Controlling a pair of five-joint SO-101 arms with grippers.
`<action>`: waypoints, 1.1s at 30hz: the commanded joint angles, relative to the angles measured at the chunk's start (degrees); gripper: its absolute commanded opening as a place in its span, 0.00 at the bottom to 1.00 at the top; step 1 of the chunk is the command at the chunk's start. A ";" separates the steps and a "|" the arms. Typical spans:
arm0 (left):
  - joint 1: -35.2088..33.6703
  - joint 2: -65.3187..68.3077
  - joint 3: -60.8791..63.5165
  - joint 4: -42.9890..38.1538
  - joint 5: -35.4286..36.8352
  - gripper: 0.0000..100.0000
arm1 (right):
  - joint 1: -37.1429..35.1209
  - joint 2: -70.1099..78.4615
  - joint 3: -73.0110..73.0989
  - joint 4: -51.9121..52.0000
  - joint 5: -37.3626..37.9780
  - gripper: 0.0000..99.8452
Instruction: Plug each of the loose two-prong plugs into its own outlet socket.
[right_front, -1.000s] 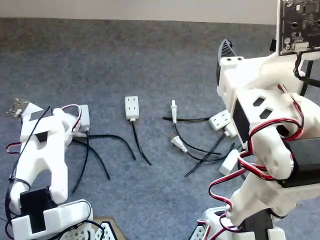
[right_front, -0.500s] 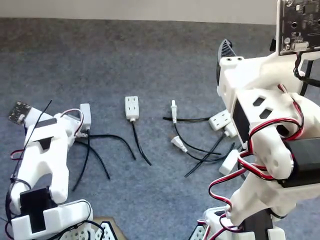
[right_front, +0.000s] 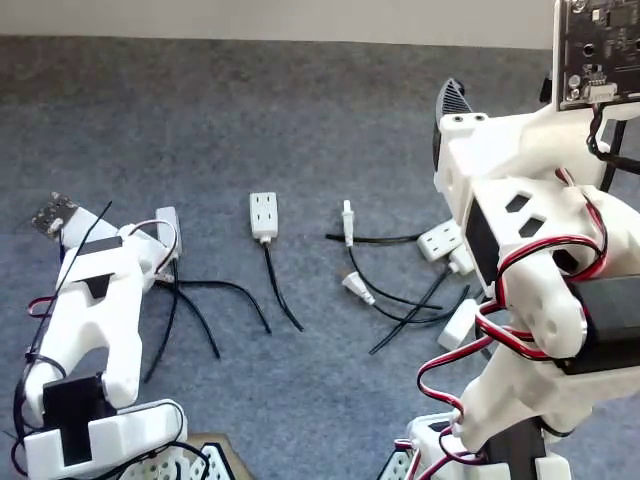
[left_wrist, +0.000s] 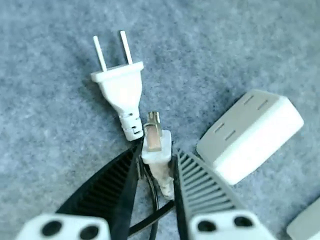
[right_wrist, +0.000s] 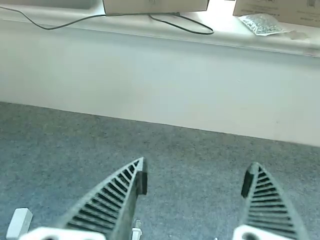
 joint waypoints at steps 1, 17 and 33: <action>1.71 -0.84 -1.36 -1.85 -1.67 0.01 | 0.22 -1.19 -0.48 -0.92 0.70 0.30; 19.03 -30.29 -19.47 29.98 -45.45 0.01 | 0.57 -1.19 -0.57 -0.92 0.70 0.30; 44.97 -35.47 9.80 36.04 -69.19 0.01 | 9.36 -1.19 -0.57 -2.15 0.70 0.30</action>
